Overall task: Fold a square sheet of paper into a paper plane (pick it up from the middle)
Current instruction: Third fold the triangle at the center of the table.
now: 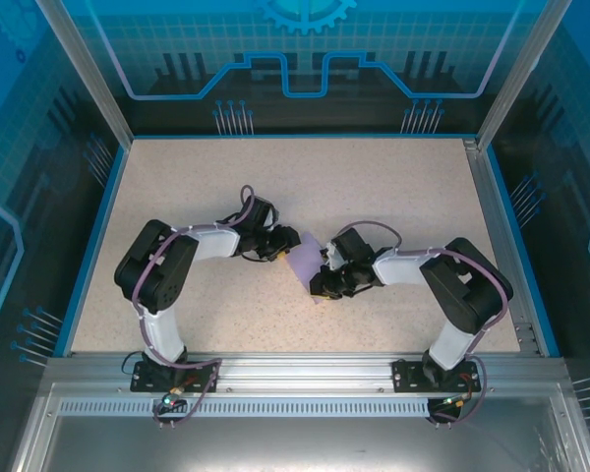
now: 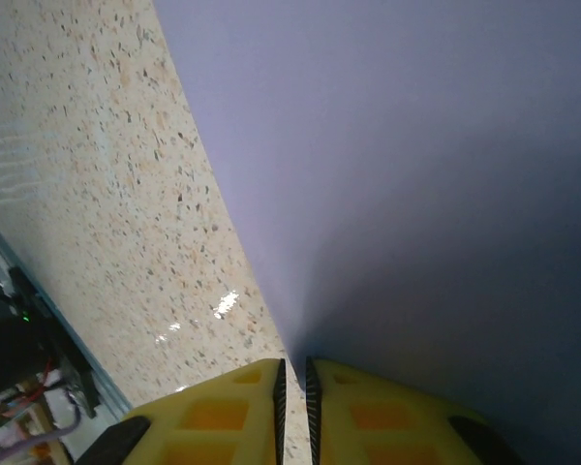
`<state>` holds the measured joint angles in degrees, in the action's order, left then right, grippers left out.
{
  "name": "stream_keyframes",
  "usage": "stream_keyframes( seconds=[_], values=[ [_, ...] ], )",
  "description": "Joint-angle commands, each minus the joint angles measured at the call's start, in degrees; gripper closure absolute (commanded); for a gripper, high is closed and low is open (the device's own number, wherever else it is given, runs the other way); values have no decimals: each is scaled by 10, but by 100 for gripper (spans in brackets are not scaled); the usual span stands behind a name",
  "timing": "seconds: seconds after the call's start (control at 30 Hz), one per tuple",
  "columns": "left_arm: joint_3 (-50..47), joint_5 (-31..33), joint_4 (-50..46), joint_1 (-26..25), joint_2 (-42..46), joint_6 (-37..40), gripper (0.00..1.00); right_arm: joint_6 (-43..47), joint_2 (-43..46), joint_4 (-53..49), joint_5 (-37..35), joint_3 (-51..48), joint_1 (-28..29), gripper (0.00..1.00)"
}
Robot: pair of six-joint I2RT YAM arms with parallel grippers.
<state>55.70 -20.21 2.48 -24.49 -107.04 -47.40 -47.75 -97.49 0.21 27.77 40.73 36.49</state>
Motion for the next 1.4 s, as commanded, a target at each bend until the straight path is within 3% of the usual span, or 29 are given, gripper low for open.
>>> stream_keyframes(
  seconds=[0.0,0.17,0.3,0.37,0.47,0.57,0.73,0.9,1.37],
  values=[
    [26,12,-22,13,-22,18,53,-100,4,35,-33,-33,25,82],
    [66,5,-49,15,-36,38,53,-189,16,94,-63,-42,63,81],
    [86,-11,-68,16,-36,58,52,-194,51,100,-67,-32,76,78],
    [82,-22,-76,16,-12,72,50,-164,104,52,-78,-35,58,76],
    [76,-6,-114,16,43,88,49,-81,183,-64,-106,-30,2,64],
    [49,0,-116,13,99,74,45,1,213,-141,-91,-17,-67,57],
    [6,14,-111,-37,147,45,44,104,150,-174,-12,26,-140,55],
    [-31,50,-81,-74,140,1,49,136,74,-153,22,60,-140,53],
    [-63,42,-44,-80,116,-29,52,154,-53,-134,62,132,-128,52]
  ],
)
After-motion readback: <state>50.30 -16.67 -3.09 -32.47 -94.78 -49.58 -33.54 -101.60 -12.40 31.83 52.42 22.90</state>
